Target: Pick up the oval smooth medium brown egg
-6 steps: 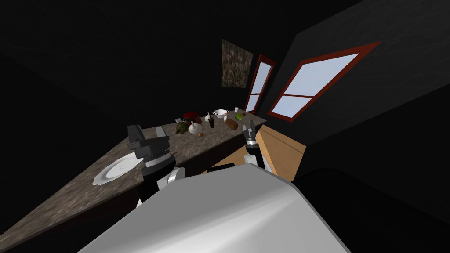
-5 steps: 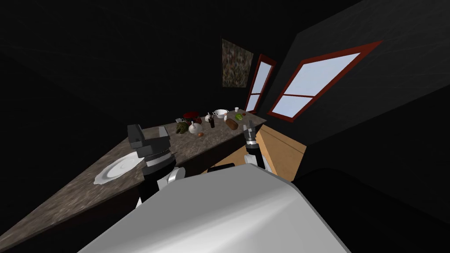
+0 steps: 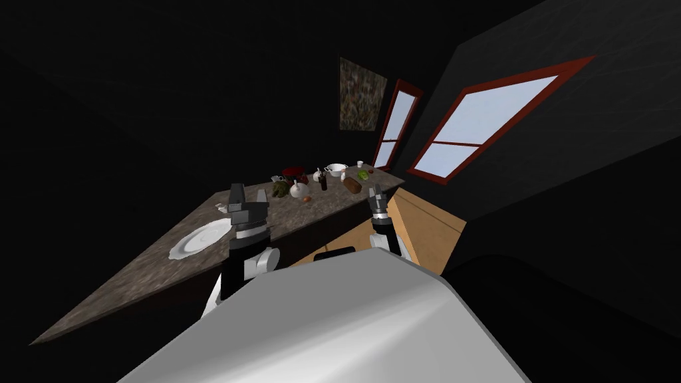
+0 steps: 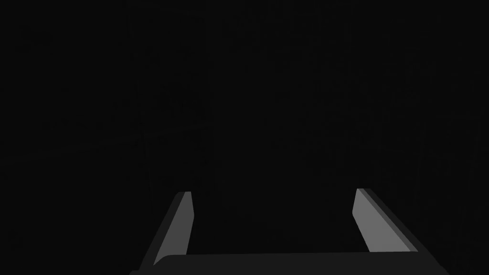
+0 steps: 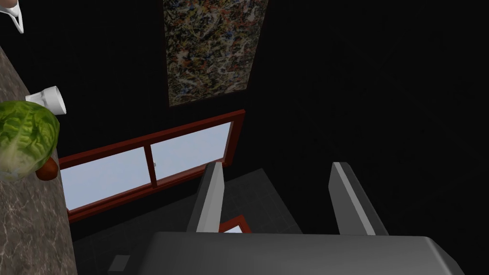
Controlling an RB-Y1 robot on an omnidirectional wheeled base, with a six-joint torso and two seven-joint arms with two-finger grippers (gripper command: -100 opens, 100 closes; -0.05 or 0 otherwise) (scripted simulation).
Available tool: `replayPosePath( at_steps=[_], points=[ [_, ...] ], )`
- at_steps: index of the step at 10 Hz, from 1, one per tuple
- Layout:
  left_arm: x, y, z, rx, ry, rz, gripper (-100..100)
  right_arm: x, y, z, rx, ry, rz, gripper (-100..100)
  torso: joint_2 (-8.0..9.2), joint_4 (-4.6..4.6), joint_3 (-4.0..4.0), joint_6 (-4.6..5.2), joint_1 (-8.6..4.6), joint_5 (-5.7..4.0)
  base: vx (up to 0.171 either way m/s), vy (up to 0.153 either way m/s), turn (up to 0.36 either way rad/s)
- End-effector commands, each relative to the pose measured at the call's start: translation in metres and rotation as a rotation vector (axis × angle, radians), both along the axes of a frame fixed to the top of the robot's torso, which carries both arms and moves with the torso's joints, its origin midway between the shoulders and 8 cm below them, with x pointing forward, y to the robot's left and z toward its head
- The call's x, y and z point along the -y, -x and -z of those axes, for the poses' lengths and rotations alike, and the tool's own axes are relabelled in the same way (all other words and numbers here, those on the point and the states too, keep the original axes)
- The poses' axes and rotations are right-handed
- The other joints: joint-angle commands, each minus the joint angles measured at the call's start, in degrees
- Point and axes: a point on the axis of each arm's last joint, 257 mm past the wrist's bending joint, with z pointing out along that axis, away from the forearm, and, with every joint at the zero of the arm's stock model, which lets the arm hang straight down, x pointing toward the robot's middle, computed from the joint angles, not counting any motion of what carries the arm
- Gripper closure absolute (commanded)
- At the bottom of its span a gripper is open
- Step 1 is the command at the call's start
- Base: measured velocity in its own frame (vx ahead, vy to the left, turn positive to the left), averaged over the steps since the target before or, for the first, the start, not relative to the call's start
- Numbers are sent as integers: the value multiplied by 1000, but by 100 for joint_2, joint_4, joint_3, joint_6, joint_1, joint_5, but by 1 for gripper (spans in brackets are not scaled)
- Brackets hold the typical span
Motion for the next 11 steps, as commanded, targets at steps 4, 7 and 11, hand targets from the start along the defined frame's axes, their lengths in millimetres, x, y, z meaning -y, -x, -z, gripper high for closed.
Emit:
replayPosePath(
  at_steps=[4, 7, 11],
  points=[
    [7, -40, 28, -105, -40, 27, -100, 0, 0, 0, 0, 0, 0, 0, -23, -4, -12, 0, -8, -1, -73, 16, 33],
    [9, -69, 48, -177, -67, 37, -100, 0, 0, 0, 0, 0, 0, 0, -21, -5, -12, 0, -7, -1, -88, 16, 52],
    [10, -108, 72, -277, -90, 43, -100, 0, 0, 0, 0, 0, 0, 0, -20, -4, -10, 0, -8, -1, -88, 8, 36]
  ],
)
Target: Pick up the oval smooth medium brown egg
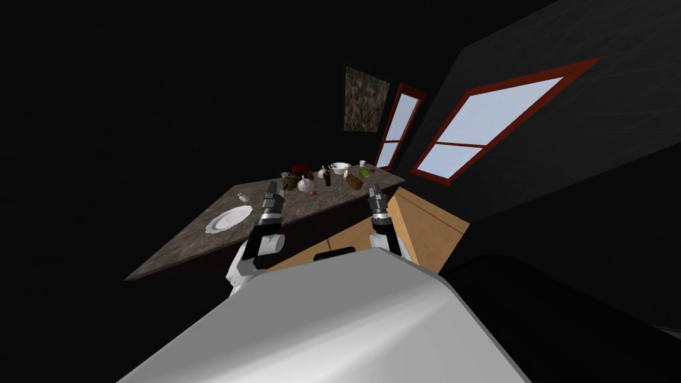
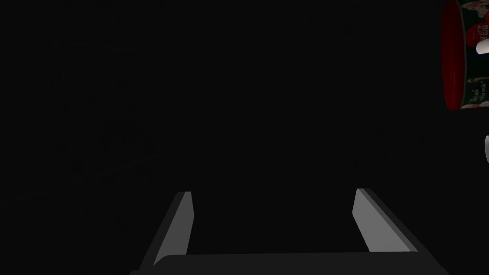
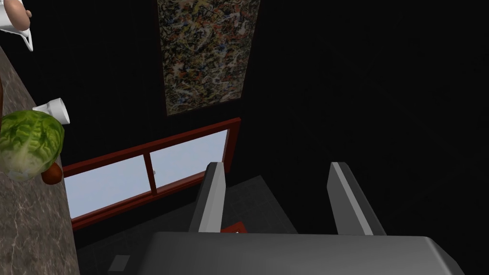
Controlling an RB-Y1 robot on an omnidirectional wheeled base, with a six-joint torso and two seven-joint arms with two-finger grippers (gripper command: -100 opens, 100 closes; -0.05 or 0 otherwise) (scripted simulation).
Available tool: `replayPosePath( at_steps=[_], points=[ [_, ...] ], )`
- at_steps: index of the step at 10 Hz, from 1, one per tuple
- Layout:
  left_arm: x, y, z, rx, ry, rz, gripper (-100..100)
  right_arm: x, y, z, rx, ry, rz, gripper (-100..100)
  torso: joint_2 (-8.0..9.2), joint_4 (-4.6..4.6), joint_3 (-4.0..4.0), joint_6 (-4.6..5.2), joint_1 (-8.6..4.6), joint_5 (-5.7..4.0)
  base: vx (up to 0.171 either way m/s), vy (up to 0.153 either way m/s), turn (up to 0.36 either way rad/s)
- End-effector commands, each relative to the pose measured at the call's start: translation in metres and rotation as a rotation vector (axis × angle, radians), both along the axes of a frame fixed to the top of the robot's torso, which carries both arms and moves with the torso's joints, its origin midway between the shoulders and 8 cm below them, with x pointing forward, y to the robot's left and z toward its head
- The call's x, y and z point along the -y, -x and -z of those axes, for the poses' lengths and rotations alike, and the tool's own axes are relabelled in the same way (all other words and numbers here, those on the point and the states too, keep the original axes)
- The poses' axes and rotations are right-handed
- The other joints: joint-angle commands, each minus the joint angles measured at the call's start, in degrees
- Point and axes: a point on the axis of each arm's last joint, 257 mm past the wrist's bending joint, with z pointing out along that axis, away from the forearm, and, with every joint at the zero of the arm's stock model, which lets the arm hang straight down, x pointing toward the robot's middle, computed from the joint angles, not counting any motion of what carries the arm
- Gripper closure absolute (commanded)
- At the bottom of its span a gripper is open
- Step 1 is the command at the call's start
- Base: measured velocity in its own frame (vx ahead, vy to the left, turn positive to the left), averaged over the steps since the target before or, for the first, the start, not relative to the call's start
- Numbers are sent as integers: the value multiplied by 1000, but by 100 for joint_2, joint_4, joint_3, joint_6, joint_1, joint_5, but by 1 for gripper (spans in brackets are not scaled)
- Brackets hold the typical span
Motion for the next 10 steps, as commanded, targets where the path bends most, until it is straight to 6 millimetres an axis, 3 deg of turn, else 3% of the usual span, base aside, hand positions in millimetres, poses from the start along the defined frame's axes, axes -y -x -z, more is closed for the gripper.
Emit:
replayPosePath(
  at_steps=[1, 2, 3, 10],
  points=[
    [1, -9, 5, -31, -6, 0, -100, 0, 0, 0, 0, 0, 0, 0, 0, 0, 0, 0, 0, 0, -62, 10, 25],
    [0, -25, 16, -69, -17, -1, -100, 0, 0, 0, 0, 0, 0, 0, -4, 0, -1, 0, -1, -1, -70, 14, 66],
    [0, -28, 17, -80, -18, -2, -100, 0, 0, 0, 0, 0, 0, 0, -3, 0, -2, -1, 1, 0, -64, 3, 21],
    [-7, -96, 61, -268, -58, -20, -100, 0, 0, 0, 0, 0, 0, 0, -9, -1, -5, 1, -7, -2, -63, -3, 33]
  ],
)
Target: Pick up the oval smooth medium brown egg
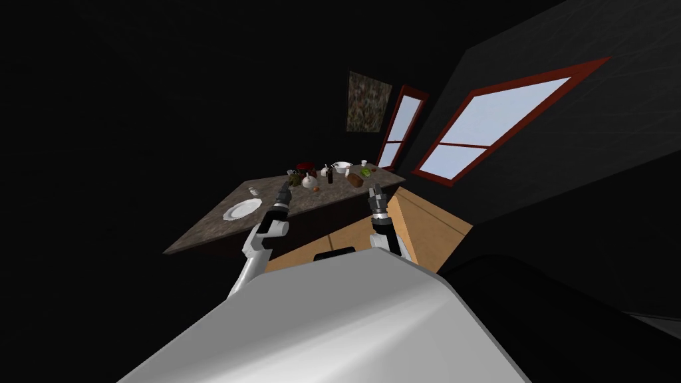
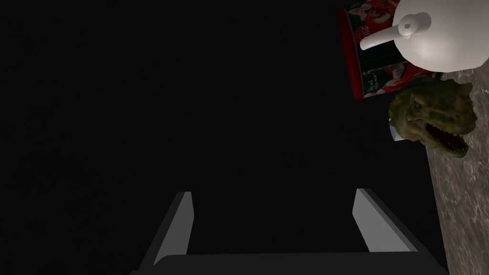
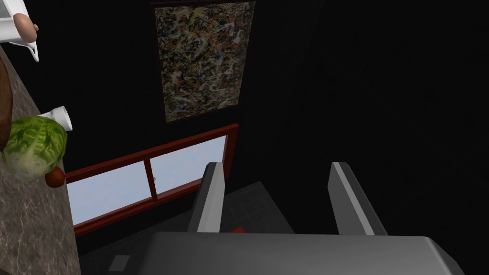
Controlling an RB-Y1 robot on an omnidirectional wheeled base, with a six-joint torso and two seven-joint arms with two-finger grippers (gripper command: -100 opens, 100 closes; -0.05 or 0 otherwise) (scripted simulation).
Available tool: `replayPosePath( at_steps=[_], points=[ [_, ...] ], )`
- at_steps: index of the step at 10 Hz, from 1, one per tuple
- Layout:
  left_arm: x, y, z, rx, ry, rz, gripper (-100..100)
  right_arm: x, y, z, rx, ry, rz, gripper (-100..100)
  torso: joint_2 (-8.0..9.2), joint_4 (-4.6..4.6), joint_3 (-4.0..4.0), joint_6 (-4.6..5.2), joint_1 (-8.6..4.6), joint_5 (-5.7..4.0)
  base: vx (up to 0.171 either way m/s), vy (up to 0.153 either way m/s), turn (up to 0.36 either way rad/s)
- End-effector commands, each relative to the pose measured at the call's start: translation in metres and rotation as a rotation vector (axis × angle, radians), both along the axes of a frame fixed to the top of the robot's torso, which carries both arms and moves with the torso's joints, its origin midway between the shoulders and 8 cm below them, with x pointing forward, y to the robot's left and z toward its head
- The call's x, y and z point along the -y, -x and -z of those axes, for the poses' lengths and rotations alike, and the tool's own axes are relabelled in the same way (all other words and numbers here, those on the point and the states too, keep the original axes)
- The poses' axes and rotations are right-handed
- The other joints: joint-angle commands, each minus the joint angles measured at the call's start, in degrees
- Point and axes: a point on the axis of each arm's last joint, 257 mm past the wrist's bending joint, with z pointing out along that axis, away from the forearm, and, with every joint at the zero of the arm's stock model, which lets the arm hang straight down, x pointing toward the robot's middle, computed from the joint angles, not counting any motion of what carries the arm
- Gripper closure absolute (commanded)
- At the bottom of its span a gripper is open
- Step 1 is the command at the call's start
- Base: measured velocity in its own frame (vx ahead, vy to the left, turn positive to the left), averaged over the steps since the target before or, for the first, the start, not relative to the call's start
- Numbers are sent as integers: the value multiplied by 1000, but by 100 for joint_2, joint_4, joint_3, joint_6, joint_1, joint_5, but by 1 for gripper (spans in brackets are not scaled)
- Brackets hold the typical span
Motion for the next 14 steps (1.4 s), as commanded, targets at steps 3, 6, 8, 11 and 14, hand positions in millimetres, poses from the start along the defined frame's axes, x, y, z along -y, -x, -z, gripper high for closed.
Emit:
replayPosePath(
  at_steps=[3, 6, 8, 11, 14],
  points=[
    [-7, -28, 18, -96, -14, -15, -100, 0, 0, 0, 0, 0, 0, 0, -3, 0, -1, 0, -5, -1, -45, -18, 28],
    [-12, -54, 32, -183, -30, -29, -100, 0, 0, 0, 0, 0, 0, 0, -7, -1, -3, -1, -5, -2, -38, -22, 25],
    [-16, -70, 42, -235, -36, -39, -100, 0, 0, 0, 0, 0, 0, 0, -12, -2, -6, 0, -7, -2, -26, -28, 17],
    [-25, -84, 66, -322, -41, -58, -100, 0, 0, 0, 0, 0, 0, 0, -16, -3, -8, 0, -13, -3, -16, -34, 12],
    [-33, -105, 75, -407, -52, -74, -100, 0, 0, 0, 0, 0, 0, 0, -18, -4, -10, 0, -13, -3, -7, -44, 10]
  ],
)
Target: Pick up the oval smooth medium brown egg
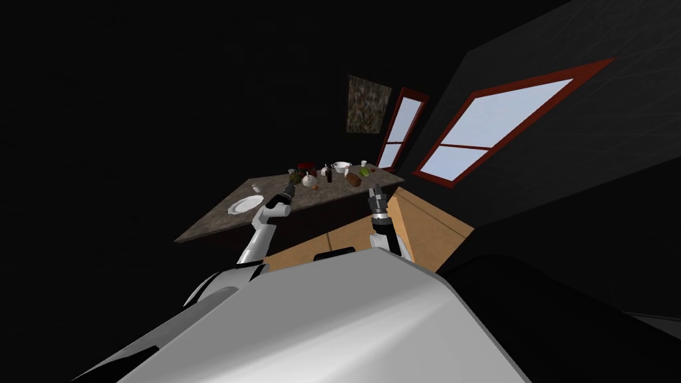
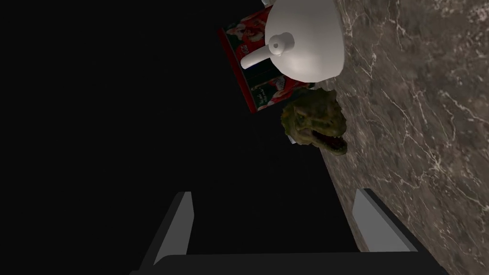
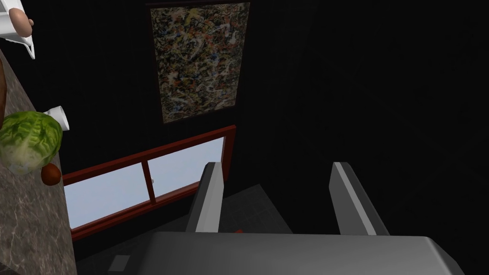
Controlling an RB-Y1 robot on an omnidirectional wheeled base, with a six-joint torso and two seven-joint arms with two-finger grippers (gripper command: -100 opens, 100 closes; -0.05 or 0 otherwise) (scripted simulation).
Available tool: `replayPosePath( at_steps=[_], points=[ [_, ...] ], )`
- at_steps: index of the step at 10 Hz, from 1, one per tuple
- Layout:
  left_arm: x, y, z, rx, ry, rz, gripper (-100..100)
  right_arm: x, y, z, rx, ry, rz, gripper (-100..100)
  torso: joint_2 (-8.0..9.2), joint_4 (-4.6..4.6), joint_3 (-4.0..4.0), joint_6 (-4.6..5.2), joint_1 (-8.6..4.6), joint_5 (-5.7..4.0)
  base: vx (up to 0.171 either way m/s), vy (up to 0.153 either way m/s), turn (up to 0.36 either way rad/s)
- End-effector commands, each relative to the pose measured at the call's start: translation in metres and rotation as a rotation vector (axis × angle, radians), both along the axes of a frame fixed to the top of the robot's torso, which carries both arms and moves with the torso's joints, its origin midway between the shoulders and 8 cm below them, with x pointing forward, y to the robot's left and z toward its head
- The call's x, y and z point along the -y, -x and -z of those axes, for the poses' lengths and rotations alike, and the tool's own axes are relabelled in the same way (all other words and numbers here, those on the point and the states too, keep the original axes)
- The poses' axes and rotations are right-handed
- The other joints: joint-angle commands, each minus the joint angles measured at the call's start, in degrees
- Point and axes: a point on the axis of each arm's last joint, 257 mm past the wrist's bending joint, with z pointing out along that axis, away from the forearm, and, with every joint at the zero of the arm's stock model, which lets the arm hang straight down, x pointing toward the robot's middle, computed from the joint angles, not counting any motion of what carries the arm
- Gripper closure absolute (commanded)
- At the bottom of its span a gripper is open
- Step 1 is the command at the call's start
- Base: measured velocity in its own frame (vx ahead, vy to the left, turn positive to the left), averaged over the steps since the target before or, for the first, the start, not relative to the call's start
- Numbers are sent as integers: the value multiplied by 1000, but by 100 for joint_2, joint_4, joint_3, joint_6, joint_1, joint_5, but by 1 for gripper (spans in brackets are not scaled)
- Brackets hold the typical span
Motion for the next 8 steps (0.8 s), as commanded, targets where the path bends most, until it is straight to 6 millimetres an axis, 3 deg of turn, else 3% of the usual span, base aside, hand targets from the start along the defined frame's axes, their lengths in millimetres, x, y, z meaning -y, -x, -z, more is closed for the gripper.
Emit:
replayPosePath(
  at_steps=[1, 2, 3, 8],
  points=[
    [-7, -4, 15, -48, -2, -13, -100, 0, 0, 0, 0, 0, 0, 0, 0, 0, 0, 0, 0, 0, 7, -46, 7],
    [-9, -13, 12, -76, -7, -17, -100, 0, 0, 0, 0, 0, 0, 0, -2, -1, -1, 0, 2, 0, 11, -51, 4],
    [-13, -12, 24, -101, -6, -25, -100, 0, 0, 0, 0, 0, 0, 0, -4, -1, -2, 0, 1, 0, 13, -45, 3],
    [-30, -31, 39, -234, -11, -57, -100, 0, 0, 0, 0, 0, 0, 0, -9, -3, -6, -1, 0, 0, 25, -56, -4]
  ],
)
